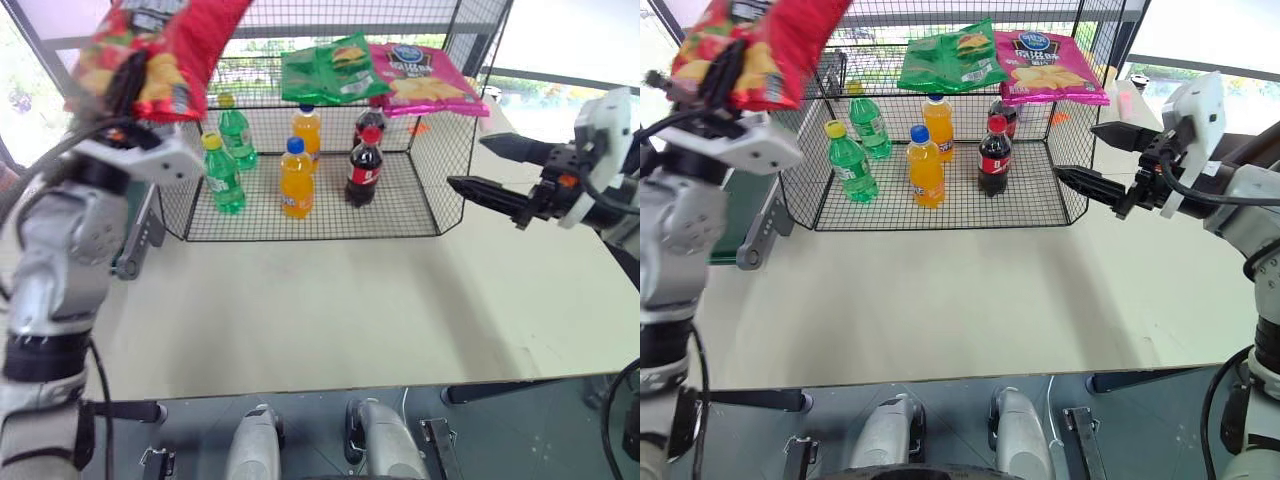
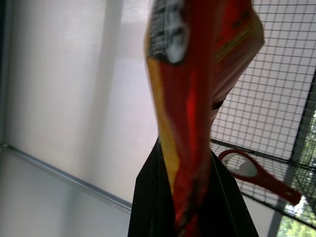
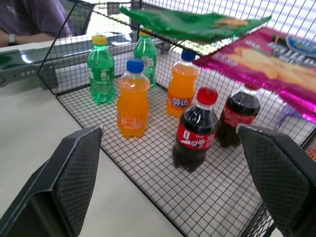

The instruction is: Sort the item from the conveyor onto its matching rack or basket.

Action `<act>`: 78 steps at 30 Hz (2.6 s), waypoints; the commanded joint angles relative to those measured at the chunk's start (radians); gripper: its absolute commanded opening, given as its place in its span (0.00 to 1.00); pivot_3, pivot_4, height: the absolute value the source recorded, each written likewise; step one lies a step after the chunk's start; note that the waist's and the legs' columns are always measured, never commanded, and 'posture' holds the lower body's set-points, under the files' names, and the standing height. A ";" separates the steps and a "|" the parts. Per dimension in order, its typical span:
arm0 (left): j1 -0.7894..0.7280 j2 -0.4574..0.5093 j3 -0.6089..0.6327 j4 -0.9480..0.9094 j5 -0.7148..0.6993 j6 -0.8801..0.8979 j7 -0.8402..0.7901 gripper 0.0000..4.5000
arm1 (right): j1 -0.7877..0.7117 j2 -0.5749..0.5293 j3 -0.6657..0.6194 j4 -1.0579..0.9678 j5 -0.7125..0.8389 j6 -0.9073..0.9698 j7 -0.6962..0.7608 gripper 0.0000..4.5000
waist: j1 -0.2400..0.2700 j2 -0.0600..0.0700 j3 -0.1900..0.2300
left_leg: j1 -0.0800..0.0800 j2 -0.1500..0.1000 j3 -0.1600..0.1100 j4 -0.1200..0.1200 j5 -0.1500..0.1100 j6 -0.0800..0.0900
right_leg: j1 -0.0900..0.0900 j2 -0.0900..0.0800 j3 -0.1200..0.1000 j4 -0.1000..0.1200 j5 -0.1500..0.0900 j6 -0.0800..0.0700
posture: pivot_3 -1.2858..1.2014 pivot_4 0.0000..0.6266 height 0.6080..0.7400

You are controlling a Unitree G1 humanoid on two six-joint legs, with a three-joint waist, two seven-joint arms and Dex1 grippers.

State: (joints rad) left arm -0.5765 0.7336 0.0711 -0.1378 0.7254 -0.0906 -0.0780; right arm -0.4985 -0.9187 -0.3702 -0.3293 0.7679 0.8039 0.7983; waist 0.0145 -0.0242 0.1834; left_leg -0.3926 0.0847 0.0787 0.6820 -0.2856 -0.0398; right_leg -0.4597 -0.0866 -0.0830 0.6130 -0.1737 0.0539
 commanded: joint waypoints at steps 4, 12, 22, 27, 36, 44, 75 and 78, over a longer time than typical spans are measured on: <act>-0.169 -0.064 -0.123 0.203 0.014 0.004 0.011 0.04 | 0.081 0.013 -0.097 -0.133 0.055 0.029 -0.090 1.00 | -0.001 0.000 0.000 | 0.000 0.000 0.000 0.000 0.000 0.000 | 0.000 0.000 0.000 0.000 0.000 0.001 | 0.52 0.24 1.00; -0.101 -0.088 -0.092 0.085 -0.035 -0.090 0.092 0.04 | 0.180 0.021 -0.152 -0.198 0.085 0.025 -0.137 1.00 | -0.002 -0.001 0.000 | 0.000 0.000 0.000 0.000 0.000 0.000 | 0.000 0.000 0.001 0.000 0.000 0.001 | 0.52 0.24 1.00; 0.107 -0.084 -0.028 -0.145 -0.008 -0.098 0.088 0.04 | 0.190 0.017 -0.121 -0.139 0.061 -0.037 -0.101 1.00 | 0.000 -0.001 0.000 | 0.001 0.000 -0.001 0.001 0.000 0.000 | 0.002 0.000 0.001 0.000 -0.002 -0.003 | 0.52 0.24 1.00; 0.108 -0.092 -0.011 -0.132 -0.015 -0.067 0.085 0.04 | 0.189 0.019 -0.101 -0.130 0.053 -0.048 -0.095 1.00 | -0.001 -0.001 0.000 | 0.001 0.000 -0.001 0.001 0.000 0.000 | 0.001 0.000 0.001 0.000 -0.002 -0.003 | 0.52 0.24 1.00; 0.220 -0.104 0.030 -0.241 -0.021 -0.094 0.100 0.04 | 0.171 0.016 -0.071 -0.124 0.042 -0.050 -0.099 1.00 | -0.003 -0.001 0.001 | 0.000 0.000 -0.001 0.001 0.000 0.000 | 0.001 0.000 0.001 0.000 -0.001 -0.001 | 0.52 0.24 1.00; 0.247 -0.116 0.063 -0.268 -0.001 -0.071 0.097 0.04 | 0.139 0.019 -0.038 -0.111 0.037 -0.045 -0.101 1.00 | -0.001 -0.001 0.001 | 0.000 0.000 -0.001 0.001 0.000 0.000 | 0.001 0.000 0.001 0.000 -0.002 -0.003 | 0.52 0.24 1.00; -0.666 -0.249 -0.237 0.921 -0.124 0.087 -0.051 0.04 | 0.074 0.001 -0.038 -0.153 0.093 0.022 -0.152 1.00 | 0.001 -0.003 0.002 | -0.003 -0.001 -0.002 0.000 0.000 0.000 | -0.001 0.001 0.001 -0.002 -0.001 0.001 | 0.52 0.24 1.00; -0.733 -0.281 -0.282 1.037 -0.132 0.048 -0.037 0.04 | 0.085 0.004 -0.037 -0.161 0.095 0.019 -0.157 1.00 | 0.002 -0.003 0.002 | -0.003 -0.001 -0.001 0.000 0.000 0.001 | -0.001 0.000 0.001 -0.003 -0.002 0.002 | 0.52 0.24 1.00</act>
State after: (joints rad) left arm -1.2566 0.4523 -0.2018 0.8504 0.5947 0.0092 -0.1234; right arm -0.4066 -0.9019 -0.3726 -0.4532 0.8487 0.8315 0.6421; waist 0.0160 -0.0276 0.1852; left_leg -0.3956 0.0835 0.0772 0.6820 -0.2860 -0.0388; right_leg -0.4601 -0.0863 -0.0822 0.6107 -0.1754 0.0561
